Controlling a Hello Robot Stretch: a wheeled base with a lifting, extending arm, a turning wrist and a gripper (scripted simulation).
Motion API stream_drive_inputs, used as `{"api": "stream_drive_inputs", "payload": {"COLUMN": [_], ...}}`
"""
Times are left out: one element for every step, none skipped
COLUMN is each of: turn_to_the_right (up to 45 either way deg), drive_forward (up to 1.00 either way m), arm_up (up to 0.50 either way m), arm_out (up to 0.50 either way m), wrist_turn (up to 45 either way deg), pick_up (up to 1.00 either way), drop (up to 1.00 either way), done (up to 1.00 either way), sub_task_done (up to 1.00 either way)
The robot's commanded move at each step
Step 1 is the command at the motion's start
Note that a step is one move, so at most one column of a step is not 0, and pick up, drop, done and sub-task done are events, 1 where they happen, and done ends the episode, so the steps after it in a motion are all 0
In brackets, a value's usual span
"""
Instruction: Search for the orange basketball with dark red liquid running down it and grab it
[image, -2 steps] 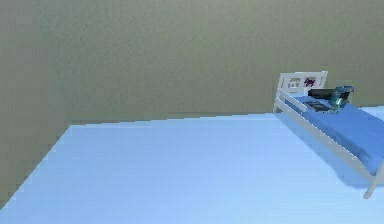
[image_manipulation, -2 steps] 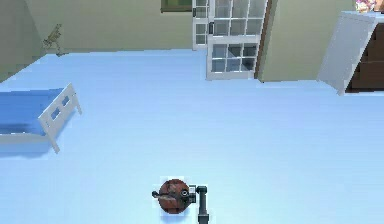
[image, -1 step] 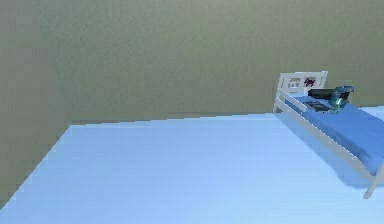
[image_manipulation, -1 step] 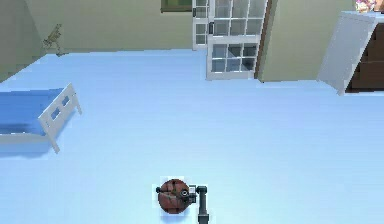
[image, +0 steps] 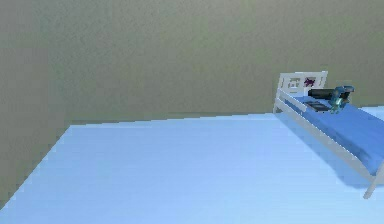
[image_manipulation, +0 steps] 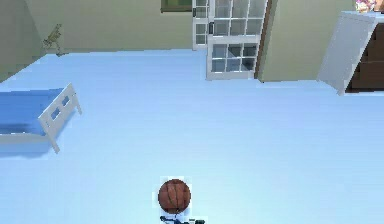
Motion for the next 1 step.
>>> {"api": "stream_drive_inputs", "payload": {"turn_to_the_right": [0.0], "drive_forward": [0.00], "arm_up": [0.00], "arm_out": [0.00], "wrist_turn": [0.0], "pick_up": [1.00], "drop": [0.00], "done": [0.00], "sub_task_done": [0.00]}}
